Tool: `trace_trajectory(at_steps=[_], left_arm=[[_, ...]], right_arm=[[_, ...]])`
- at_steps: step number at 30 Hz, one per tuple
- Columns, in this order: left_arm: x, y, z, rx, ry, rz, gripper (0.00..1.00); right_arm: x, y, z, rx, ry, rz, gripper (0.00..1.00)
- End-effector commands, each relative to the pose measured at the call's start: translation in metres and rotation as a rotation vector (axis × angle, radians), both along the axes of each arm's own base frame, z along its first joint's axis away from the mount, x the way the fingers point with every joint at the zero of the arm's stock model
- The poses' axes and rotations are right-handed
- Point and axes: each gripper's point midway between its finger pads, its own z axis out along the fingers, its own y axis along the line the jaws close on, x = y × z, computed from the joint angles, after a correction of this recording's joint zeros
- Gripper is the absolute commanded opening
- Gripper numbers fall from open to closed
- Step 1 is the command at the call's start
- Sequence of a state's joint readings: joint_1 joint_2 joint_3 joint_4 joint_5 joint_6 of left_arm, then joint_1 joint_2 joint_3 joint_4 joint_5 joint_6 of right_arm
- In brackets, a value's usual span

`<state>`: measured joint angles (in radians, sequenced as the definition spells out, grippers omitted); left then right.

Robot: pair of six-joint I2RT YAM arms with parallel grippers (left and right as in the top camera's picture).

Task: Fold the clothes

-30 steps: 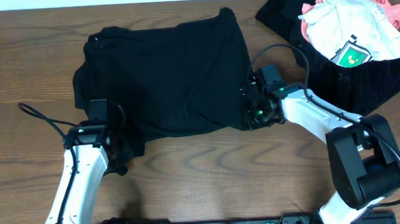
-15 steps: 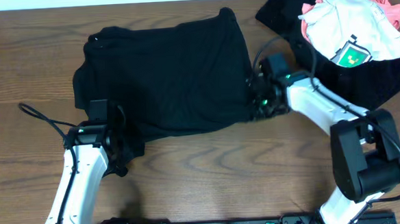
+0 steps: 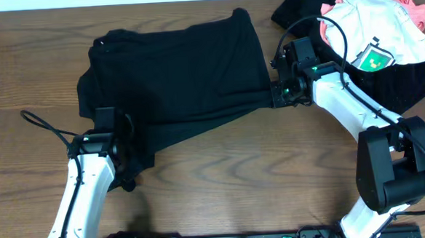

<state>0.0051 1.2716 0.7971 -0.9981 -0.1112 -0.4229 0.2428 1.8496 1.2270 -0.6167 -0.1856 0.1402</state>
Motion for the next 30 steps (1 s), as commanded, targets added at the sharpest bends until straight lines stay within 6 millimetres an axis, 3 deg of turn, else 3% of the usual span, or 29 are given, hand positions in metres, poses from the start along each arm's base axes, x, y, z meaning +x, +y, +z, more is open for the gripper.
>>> trace_trajectory(at_steps=[1,5,11,17,22,30], left_arm=[[0.002,0.001,0.007,0.009,-0.023,0.011,0.06],[0.008,0.001,0.020,0.009,-0.086,0.011,0.06],[0.020,0.002,0.063,0.014,-0.247,-0.021,0.06],[0.025,0.001,0.097,0.017,-0.381,-0.027,0.06],[0.027,0.001,0.107,0.013,-0.408,-0.029,0.06],[0.018,-0.012,0.115,-0.060,-0.381,-0.051,0.06]], right_arm=[[0.005,-0.009,0.000,-0.020,-0.004,-0.018,0.01],[0.000,-0.006,0.000,-0.001,0.022,-0.017,0.01],[-0.009,-0.005,0.005,0.014,0.047,-0.011,0.01],[-0.005,-0.004,0.032,0.029,-0.022,-0.010,0.01],[-0.001,-0.003,0.047,0.040,-0.072,-0.009,0.01],[-0.006,-0.006,0.045,0.025,-0.052,-0.014,0.01]])
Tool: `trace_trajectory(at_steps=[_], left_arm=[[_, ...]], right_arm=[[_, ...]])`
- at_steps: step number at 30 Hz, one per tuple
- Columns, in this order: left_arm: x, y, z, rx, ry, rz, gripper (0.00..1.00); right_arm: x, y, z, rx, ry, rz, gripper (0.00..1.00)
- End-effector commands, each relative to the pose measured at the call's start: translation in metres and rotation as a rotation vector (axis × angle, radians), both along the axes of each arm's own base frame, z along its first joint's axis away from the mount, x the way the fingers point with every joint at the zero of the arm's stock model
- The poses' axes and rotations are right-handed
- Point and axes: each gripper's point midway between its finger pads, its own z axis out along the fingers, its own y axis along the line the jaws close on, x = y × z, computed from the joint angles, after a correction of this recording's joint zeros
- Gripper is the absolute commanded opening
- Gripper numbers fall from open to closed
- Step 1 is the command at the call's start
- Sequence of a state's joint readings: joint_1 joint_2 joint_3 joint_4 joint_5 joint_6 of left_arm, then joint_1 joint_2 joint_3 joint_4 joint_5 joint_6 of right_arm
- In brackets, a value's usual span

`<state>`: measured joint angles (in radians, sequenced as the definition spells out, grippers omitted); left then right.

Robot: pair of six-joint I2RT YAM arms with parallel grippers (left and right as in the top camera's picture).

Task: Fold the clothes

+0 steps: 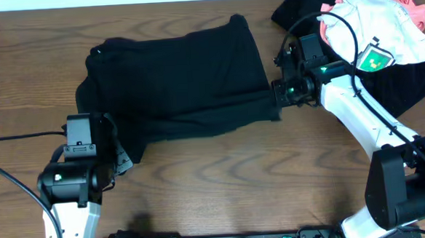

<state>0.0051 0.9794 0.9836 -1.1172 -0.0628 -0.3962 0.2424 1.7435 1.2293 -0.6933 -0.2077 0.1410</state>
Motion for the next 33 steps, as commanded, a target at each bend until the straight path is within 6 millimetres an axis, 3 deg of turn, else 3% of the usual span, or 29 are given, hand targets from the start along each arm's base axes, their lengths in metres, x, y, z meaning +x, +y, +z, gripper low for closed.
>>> trace_trajectory(at_steps=[1,15,19,27,30,33], left_arm=[[0.001,-0.004,0.014,-0.016,-0.023,-0.017,0.06],[0.056,-0.003,0.038,-0.007,-0.237,-0.022,0.06],[0.078,0.001,0.024,0.013,-0.211,-0.018,0.06],[0.110,0.008,-0.024,0.025,-0.095,0.004,0.06],[0.109,0.016,-0.036,0.027,-0.051,0.030,0.06],[0.094,0.022,-0.042,0.025,0.013,0.051,0.06]], right_arm=[[0.006,-0.007,0.009,-0.002,-0.026,-0.021,0.01],[0.023,0.000,0.017,0.017,-0.106,-0.014,0.01],[0.029,0.006,0.018,0.023,-0.131,-0.002,0.01],[0.034,0.007,0.005,0.006,-0.126,-0.004,0.01],[0.036,0.008,0.003,0.007,-0.128,-0.004,0.01],[0.036,0.007,0.003,0.006,-0.127,-0.004,0.01]])
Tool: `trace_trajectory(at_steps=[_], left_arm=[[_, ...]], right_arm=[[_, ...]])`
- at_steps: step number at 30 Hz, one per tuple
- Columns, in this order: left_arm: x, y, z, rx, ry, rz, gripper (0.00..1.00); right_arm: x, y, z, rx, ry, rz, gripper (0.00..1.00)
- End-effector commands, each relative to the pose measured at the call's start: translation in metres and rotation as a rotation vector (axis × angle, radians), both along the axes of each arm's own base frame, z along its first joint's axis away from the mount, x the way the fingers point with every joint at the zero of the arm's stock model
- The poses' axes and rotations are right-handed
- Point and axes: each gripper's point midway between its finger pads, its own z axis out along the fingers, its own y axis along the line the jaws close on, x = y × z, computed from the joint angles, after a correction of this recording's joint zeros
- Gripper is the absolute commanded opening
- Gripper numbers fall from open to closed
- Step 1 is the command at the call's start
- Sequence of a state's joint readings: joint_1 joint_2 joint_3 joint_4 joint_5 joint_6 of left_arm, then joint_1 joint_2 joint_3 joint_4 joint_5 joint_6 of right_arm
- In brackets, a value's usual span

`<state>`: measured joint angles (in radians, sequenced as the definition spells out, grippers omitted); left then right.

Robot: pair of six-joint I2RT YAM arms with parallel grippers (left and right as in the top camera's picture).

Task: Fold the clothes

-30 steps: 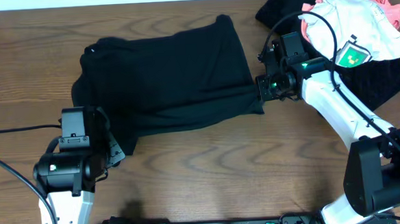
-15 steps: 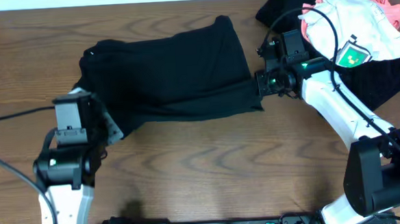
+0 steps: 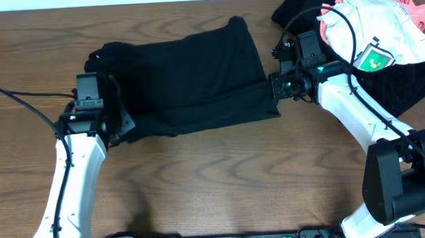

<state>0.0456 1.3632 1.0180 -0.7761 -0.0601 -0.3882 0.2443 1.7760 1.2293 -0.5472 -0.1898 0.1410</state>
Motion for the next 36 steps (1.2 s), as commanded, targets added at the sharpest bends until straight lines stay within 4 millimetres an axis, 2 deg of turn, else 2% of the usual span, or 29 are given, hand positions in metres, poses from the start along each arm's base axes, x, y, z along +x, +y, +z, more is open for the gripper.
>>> trace_trajectory(at_steps=[1,4,6,9,13,19,20,22,23,25,30,33,36], left_arm=[[-0.008,0.011,0.006,0.024,0.026,0.025,0.06],[-0.019,0.012,0.002,0.015,0.073,0.032,0.06],[-0.018,0.007,0.002,-0.013,0.070,0.022,0.06],[-0.003,-0.005,0.006,-0.080,0.003,-0.005,0.06],[0.029,-0.015,0.019,-0.137,-0.137,-0.040,0.06],[0.064,-0.017,0.035,-0.203,-0.291,0.035,0.06],[0.070,-0.017,0.036,-0.208,-0.310,0.044,0.12],[0.085,-0.024,0.038,-0.254,-0.356,0.029,0.90],[0.092,-0.030,0.039,-0.291,-0.374,0.011,0.98],[0.098,-0.043,0.041,-0.358,-0.391,-0.034,0.98],[0.090,-0.037,0.048,-0.330,-0.393,-0.061,0.98],[0.074,-0.030,0.050,-0.282,-0.361,-0.099,0.98],[0.051,-0.011,0.036,-0.203,-0.261,-0.026,0.98]], right_arm=[[0.006,0.002,0.002,-0.005,-0.016,0.000,0.01],[0.009,0.003,0.004,-0.001,-0.031,0.000,0.01],[0.010,0.003,0.005,0.001,-0.038,0.000,0.01],[0.012,0.004,0.005,0.003,-0.044,0.000,0.01],[0.012,0.004,0.005,0.003,-0.044,0.001,0.01],[0.012,0.004,0.005,0.002,-0.045,0.000,0.01],[0.012,0.004,0.005,0.002,-0.045,0.001,0.01],[0.012,0.004,0.005,0.003,-0.044,0.001,0.01],[0.011,0.004,0.005,0.002,-0.043,0.001,0.01],[0.011,0.004,0.005,0.002,-0.040,0.001,0.01],[0.009,0.003,0.004,0.000,-0.034,0.000,0.01],[0.009,0.003,0.004,0.000,-0.033,0.001,0.01],[0.009,0.003,0.004,0.000,-0.034,0.001,0.01]])
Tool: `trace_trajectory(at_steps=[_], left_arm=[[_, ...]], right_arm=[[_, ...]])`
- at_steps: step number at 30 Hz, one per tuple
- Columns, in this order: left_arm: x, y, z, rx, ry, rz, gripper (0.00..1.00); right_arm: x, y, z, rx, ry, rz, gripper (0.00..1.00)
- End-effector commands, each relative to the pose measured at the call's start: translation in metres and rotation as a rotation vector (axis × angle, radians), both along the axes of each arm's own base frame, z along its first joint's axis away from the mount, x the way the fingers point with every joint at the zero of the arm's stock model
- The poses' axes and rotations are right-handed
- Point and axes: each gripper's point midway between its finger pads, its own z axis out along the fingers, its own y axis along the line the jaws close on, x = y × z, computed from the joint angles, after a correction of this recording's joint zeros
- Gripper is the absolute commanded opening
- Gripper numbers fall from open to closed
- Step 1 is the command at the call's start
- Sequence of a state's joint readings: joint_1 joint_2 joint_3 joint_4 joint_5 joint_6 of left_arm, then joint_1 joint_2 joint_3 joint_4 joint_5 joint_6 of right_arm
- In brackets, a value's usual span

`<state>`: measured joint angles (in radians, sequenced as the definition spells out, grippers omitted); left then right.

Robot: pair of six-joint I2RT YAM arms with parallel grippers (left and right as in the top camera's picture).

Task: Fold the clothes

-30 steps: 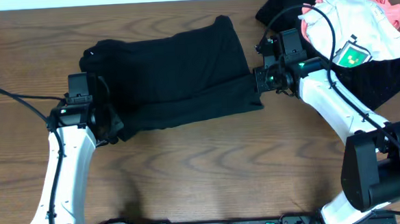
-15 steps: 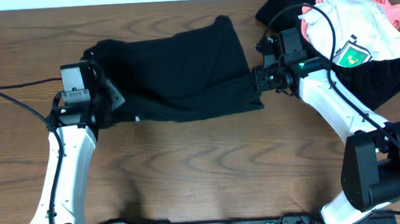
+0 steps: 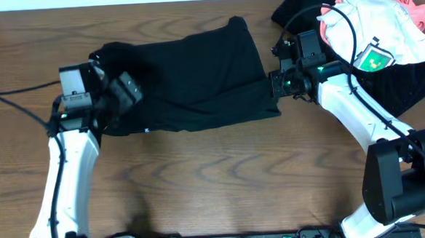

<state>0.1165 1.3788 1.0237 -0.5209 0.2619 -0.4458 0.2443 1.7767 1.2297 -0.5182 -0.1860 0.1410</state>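
A black garment (image 3: 188, 73) lies spread across the middle of the table, its lower edge running nearly straight from left to right. My left gripper (image 3: 127, 89) sits tilted over the garment's left end, with its fingers closed on black fabric there. My right gripper (image 3: 274, 86) is at the garment's right edge, low on that side, and is shut on the cloth. Dark cloth against dark fingers makes both holds hard to see.
A heap of other clothes (image 3: 383, 30) lies in the back right corner: white and pink pieces with a green tag on top of black ones, right behind my right arm. Bare wooden table (image 3: 223, 184) fills the front half. A cable trails off left.
My left gripper has moved up and a little right, from the garment's lower left edge to over its left end. The left side of the cloth is more gathered in. The right gripper has stayed put.
At first a flap of the garment hung down toward the front left, with my left gripper on it. At each later moment the gripper and flap were farther back. The flap now lies on the garment and the lower edge is straight. The right gripper stayed at the right edge.
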Motion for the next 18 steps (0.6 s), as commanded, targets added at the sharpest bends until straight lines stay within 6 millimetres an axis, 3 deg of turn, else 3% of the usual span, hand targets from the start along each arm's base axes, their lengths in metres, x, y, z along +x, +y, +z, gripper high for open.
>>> trace_trajectory(at_steps=[1,4,7,8,10,11,15,18], left_arm=[[-0.016,0.023,0.002,0.114,0.050,0.038,0.98],[-0.034,0.032,-0.011,0.141,0.139,0.066,0.98],[-0.041,0.033,-0.015,0.137,0.169,0.072,0.98],[-0.042,0.033,-0.016,0.137,0.171,0.071,0.98],[-0.042,0.033,-0.017,0.137,0.174,0.071,0.98],[-0.042,0.033,-0.017,0.138,0.174,0.068,0.98],[-0.044,0.033,-0.018,0.138,0.181,0.068,0.98],[-0.046,0.033,-0.019,0.145,0.189,0.052,0.98]], right_arm=[[0.003,0.002,0.001,-0.004,-0.006,0.002,0.01],[0.006,-0.002,0.002,-0.010,-0.014,-0.010,0.01],[0.015,-0.014,0.003,-0.048,-0.046,-0.046,0.21],[0.019,-0.018,0.005,-0.061,-0.067,-0.060,0.38],[0.030,-0.022,0.010,-0.078,-0.116,-0.082,0.86],[0.035,-0.023,0.013,-0.082,-0.138,-0.088,0.95],[0.041,-0.019,0.022,-0.060,-0.175,-0.085,0.99],[0.032,-0.008,0.026,-0.002,-0.145,-0.041,0.93]])
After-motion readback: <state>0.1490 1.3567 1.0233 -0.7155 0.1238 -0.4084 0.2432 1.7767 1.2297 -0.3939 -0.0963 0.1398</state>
